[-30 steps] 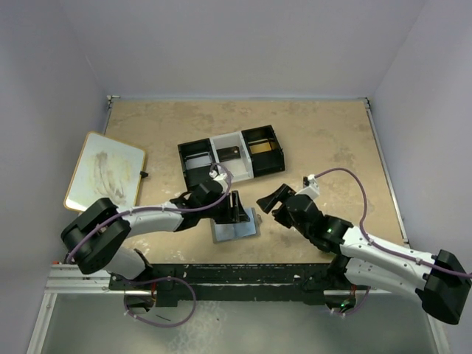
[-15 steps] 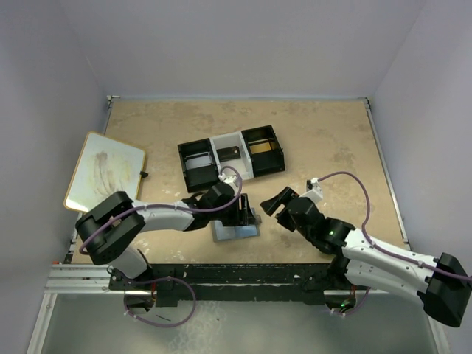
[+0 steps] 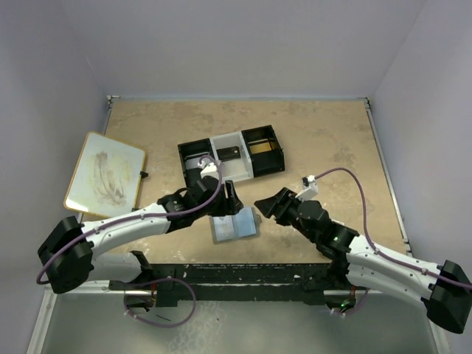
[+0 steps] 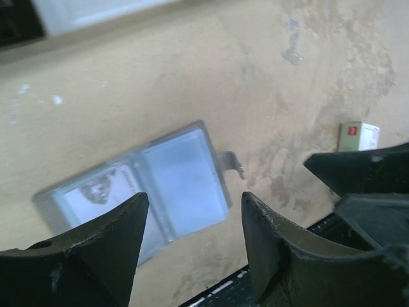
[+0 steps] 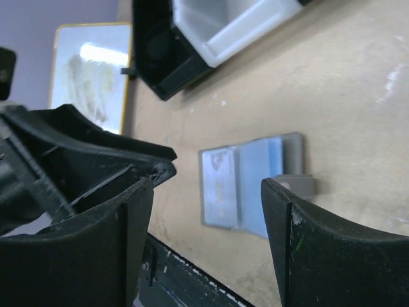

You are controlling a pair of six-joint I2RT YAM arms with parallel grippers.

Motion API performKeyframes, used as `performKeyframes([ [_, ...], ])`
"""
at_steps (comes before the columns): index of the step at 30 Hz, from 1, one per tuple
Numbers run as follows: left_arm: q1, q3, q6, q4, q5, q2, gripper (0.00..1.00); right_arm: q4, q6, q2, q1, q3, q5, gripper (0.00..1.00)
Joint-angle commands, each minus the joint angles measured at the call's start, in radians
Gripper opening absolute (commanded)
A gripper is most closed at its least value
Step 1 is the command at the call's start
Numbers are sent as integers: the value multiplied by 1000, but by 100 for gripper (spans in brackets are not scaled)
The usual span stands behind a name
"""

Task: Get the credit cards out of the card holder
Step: Adjust the card holder at the center of the board.

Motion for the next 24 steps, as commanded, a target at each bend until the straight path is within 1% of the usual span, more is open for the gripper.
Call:
performKeyframes([
  [1, -3, 1, -33, -165, -232, -85, 58, 254, -100, 14, -1, -21, -131, 69],
  [4, -2, -31, -91, -234, -348, -158, 59, 281, -87, 90, -1, 1, -189, 62],
  [6, -2, -54, -119, -261, -374, -202, 59, 275, -82, 177, -1, 30, -224, 59],
  [8, -2, -78, -120, -252, -348, -220, 59, 276, -86, 253, -2, 61, -263, 55],
  [13, -2, -101, -158, -259, -289, -204, 58, 283, -102, 436, -1, 141, -346, 43],
  [16, -1, -121, -182, -248, -282, -207, 58, 317, -134, 511, -1, 173, -370, 41],
  [17, -1, -129, -191, -240, -282, -209, 58, 328, -139, 531, -1, 182, -378, 38],
  [21, -2, -137, -209, -194, -267, -193, 58, 363, -100, 611, 1, 197, -433, 32],
  [24, -2, -90, -209, -200, -274, -154, 57, 315, -91, 672, 1, 212, -435, 31],
])
